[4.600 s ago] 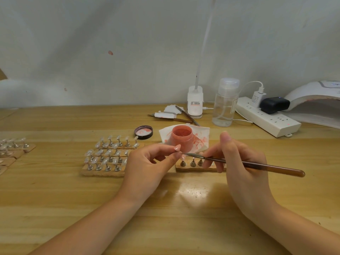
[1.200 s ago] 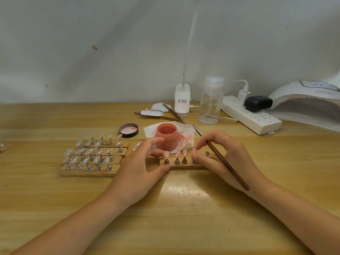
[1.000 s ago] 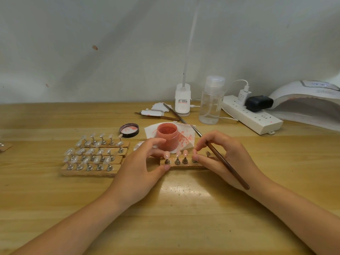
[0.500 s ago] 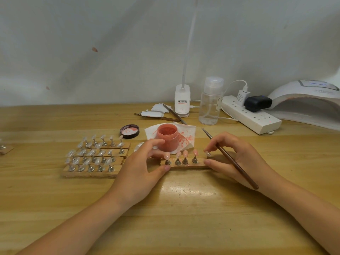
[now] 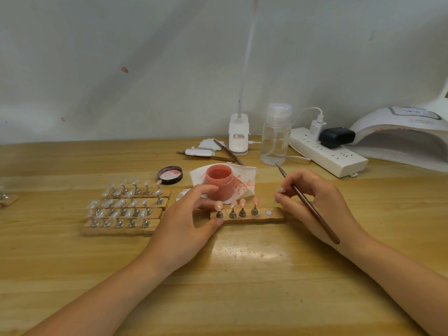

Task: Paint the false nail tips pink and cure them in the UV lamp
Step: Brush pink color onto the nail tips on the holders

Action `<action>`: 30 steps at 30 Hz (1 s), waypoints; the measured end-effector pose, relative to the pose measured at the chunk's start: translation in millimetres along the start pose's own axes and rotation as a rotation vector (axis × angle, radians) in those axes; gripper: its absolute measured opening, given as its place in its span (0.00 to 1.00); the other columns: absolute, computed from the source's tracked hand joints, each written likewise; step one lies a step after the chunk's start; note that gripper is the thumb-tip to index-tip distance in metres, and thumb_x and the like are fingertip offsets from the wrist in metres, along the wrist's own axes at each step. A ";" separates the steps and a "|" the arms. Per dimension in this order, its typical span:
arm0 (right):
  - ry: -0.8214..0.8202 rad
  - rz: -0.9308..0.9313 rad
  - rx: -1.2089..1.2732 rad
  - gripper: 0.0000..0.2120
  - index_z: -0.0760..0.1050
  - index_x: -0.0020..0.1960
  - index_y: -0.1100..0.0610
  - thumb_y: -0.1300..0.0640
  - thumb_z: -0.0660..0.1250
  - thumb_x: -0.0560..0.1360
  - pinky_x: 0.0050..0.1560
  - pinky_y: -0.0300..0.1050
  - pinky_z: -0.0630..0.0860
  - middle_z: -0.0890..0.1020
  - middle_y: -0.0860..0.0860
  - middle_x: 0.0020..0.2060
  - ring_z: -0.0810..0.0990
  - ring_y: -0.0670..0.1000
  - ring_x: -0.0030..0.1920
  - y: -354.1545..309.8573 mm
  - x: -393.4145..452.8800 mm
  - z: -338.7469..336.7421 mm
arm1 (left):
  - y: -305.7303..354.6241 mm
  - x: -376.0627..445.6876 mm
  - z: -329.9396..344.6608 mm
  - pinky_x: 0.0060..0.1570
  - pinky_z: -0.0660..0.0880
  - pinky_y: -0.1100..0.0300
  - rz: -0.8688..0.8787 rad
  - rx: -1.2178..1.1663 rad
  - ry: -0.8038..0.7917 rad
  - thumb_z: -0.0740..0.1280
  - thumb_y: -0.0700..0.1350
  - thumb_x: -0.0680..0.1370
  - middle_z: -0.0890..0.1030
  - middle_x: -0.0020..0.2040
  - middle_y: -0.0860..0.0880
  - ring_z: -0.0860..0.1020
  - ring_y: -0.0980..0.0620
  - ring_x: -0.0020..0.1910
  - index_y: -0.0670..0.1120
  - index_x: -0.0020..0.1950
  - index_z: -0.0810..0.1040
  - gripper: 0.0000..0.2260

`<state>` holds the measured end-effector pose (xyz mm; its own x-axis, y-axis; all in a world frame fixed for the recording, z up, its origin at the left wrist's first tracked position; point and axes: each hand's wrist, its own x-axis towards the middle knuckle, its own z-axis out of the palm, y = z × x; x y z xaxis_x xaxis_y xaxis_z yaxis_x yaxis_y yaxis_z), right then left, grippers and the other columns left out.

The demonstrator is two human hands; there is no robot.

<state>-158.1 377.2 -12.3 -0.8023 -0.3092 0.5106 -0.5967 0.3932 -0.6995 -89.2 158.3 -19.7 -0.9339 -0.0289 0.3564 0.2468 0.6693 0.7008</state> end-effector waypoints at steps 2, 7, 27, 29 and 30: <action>0.028 -0.034 -0.012 0.10 0.73 0.42 0.53 0.64 0.72 0.69 0.45 0.35 0.77 0.80 0.46 0.37 0.80 0.43 0.40 -2.2 -1.3 1.3 | 1.8 -1.5 0.0 0.45 0.57 0.86 0.014 -0.003 0.007 0.72 0.42 0.71 0.78 0.43 0.66 0.67 0.81 0.48 0.60 0.57 0.68 0.21; 0.090 -0.123 -0.011 0.09 0.74 0.44 0.56 0.63 0.72 0.68 0.44 0.32 0.76 0.79 0.45 0.39 0.80 0.44 0.42 -10.7 -3.9 5.6 | 6.7 -3.5 0.3 0.46 0.63 0.83 0.002 -0.045 0.039 0.72 0.45 0.70 0.78 0.49 0.63 0.72 0.73 0.51 0.59 0.58 0.69 0.21; 0.011 -0.328 0.143 0.05 0.75 0.44 0.54 0.55 0.69 0.70 0.42 0.26 0.74 0.77 0.36 0.39 0.79 0.38 0.41 -40.8 -28.3 38.1 | 15.7 -12.5 -2.6 0.48 0.63 0.59 0.452 0.137 0.164 0.66 0.54 0.70 0.80 0.45 0.61 0.76 0.64 0.46 0.51 0.47 0.83 0.11; 0.001 -0.331 0.164 0.07 0.74 0.45 0.52 0.58 0.71 0.70 0.44 0.26 0.74 0.77 0.36 0.40 0.80 0.37 0.43 -41.2 -29.0 37.1 | 15.3 -13.6 -2.3 0.48 0.65 0.57 0.456 0.129 0.178 0.67 0.54 0.70 0.80 0.45 0.61 0.77 0.64 0.45 0.51 0.47 0.83 0.11; -0.006 -0.329 0.172 0.09 0.73 0.45 0.50 0.59 0.71 0.69 0.44 0.27 0.74 0.77 0.36 0.40 0.80 0.37 0.43 -41.8 -29.2 36.3 | 15.0 -13.8 -2.2 0.48 0.65 0.56 0.461 0.125 0.188 0.67 0.54 0.70 0.81 0.45 0.61 0.77 0.64 0.44 0.51 0.47 0.83 0.11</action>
<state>-109.2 338.3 -16.2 -0.5674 -0.3999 0.7199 -0.8111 0.1206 -0.5723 -72.0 167.0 -12.8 -0.6695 0.1649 0.7243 0.5785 0.7274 0.3691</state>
